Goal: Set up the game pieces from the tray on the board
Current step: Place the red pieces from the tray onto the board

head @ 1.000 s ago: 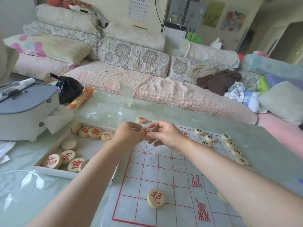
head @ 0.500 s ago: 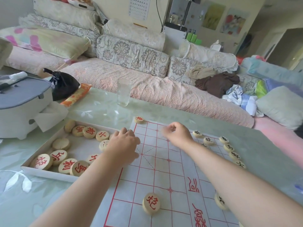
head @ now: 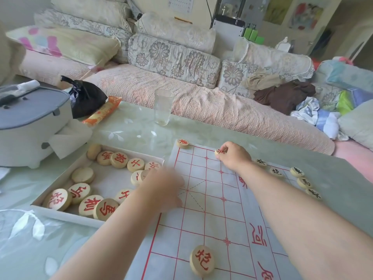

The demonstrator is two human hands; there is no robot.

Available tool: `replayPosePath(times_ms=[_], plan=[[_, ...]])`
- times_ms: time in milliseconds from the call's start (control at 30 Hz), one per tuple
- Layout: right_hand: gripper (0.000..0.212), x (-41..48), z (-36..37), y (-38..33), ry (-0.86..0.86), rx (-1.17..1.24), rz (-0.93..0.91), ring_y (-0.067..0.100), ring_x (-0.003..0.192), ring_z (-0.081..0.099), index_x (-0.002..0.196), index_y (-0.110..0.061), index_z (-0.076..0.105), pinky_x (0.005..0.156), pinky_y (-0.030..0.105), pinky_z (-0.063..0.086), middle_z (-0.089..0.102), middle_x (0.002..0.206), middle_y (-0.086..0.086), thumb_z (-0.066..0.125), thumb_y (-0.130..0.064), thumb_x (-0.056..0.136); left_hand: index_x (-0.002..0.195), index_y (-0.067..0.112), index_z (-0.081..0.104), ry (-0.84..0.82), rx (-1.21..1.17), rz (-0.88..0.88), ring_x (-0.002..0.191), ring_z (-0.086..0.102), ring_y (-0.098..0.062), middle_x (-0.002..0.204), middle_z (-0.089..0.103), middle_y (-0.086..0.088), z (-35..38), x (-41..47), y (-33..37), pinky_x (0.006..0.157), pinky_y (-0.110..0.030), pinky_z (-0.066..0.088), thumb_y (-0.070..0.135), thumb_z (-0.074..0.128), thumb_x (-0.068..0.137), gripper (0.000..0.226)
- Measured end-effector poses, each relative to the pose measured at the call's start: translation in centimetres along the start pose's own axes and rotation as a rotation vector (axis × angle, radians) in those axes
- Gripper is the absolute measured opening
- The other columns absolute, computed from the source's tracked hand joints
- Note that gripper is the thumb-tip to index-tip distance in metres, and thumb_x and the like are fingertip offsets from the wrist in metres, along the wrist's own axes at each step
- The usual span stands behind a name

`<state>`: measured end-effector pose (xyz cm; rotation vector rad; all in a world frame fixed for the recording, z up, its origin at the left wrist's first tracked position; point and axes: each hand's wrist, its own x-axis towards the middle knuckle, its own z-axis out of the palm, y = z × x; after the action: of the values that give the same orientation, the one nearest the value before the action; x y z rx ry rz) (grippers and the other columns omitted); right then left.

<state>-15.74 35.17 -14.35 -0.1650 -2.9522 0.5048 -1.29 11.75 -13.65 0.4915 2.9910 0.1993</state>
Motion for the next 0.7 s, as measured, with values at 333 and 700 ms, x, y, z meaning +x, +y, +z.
replayPosePath(times_ms=[333, 700], plan=[[0.025, -2.2, -0.6, -2.1, -0.03, -0.057, -0.151, 0.026, 0.104, 0.06, 0.115, -0.023, 0.061, 0.084, 0.03, 0.045, 0.049, 0.122, 0.003, 0.058, -0.025, 0.09, 0.135, 0.035, 0.045, 0.07, -0.144, -0.031, 0.131, 0.031, -0.019, 0.138, 0.043, 0.005, -0.6, 0.3, -0.5, 0.11, -0.039, 0.023, 0.047, 0.064, 0.083, 0.057], [0.02, -9.9, -1.8, -12.4, -0.273, 0.267, -0.462, 0.006, 0.084, 0.058, 0.109, -0.02, 0.072, 0.066, 0.01, 0.038, 0.071, 0.104, -0.005, 0.064, -0.018, 0.09, 0.123, 0.03, 0.054, 0.351, -0.244, -0.231, 0.109, 0.049, -0.019, 0.115, 0.055, 0.003, -3.0, -2.9, -6.6, 0.091, -0.035, 0.046, 0.019, 0.056, 0.089, 0.036]])
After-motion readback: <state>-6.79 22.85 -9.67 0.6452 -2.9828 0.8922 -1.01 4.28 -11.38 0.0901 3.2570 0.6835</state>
